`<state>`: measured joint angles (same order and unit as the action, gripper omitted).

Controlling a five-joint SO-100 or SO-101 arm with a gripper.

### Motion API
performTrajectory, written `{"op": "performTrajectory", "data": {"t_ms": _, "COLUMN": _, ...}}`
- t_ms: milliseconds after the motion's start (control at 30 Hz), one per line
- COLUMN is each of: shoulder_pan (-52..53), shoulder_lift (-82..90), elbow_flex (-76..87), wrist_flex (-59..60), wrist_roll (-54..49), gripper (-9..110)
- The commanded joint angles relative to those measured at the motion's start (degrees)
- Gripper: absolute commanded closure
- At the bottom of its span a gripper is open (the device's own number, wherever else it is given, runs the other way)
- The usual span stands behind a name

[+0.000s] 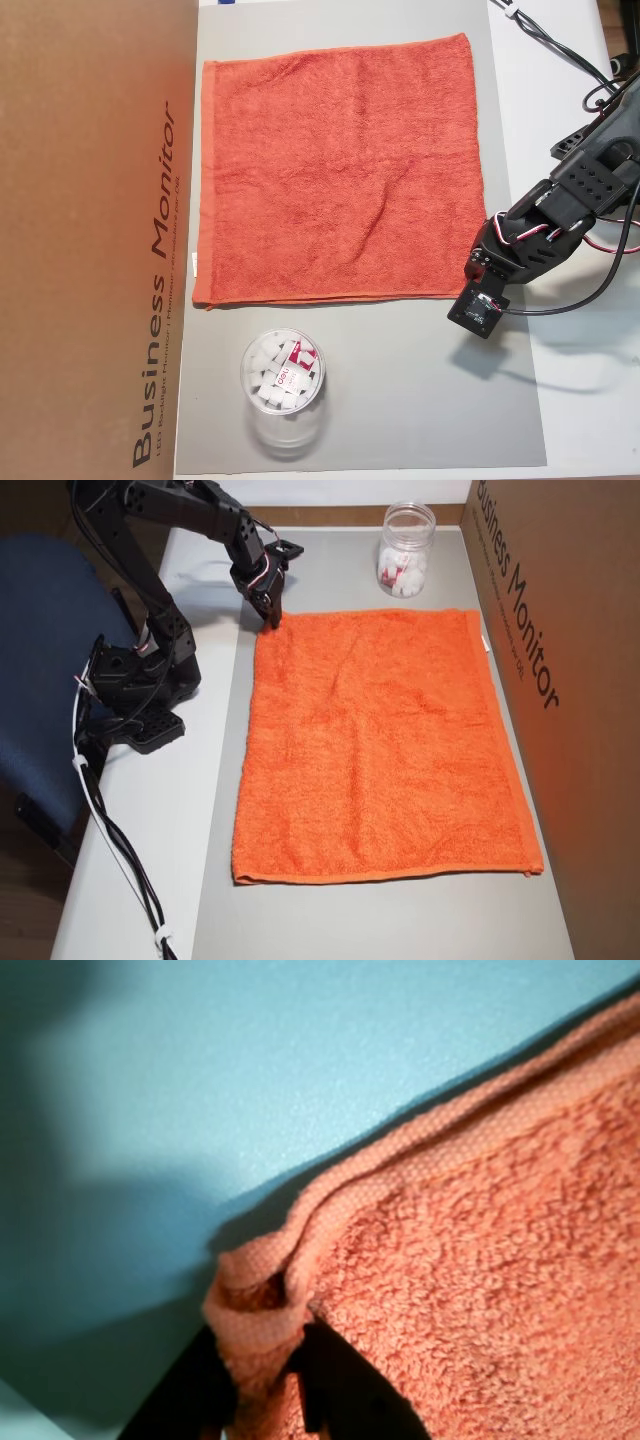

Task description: Fold the blanket.

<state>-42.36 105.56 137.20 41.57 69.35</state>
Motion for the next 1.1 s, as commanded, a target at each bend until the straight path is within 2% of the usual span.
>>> {"op": "performTrajectory", "data": {"t_ms": 0, "shoulder_pan": -0.2, "shoulder_lift": 0.8, "elbow_flex": -1.4, "wrist_flex": 0.0, "wrist_roll": 0.4, "gripper": 102}}
{"op": "performTrajectory", "data": {"t_ms": 700, "shoulder_pan": -0.1, "shoulder_lift": 12.8, "elbow_flex": -0.6, "wrist_flex": 0.8, "wrist_roll": 0.4, "gripper": 102}}
{"op": "performTrajectory", "data": {"t_ms": 1067, "shoulder_pan": 6.7, "shoulder_lift": 20.6, "elbow_flex": -0.5, "wrist_flex": 0.9, "wrist_roll": -0.5, "gripper": 102}}
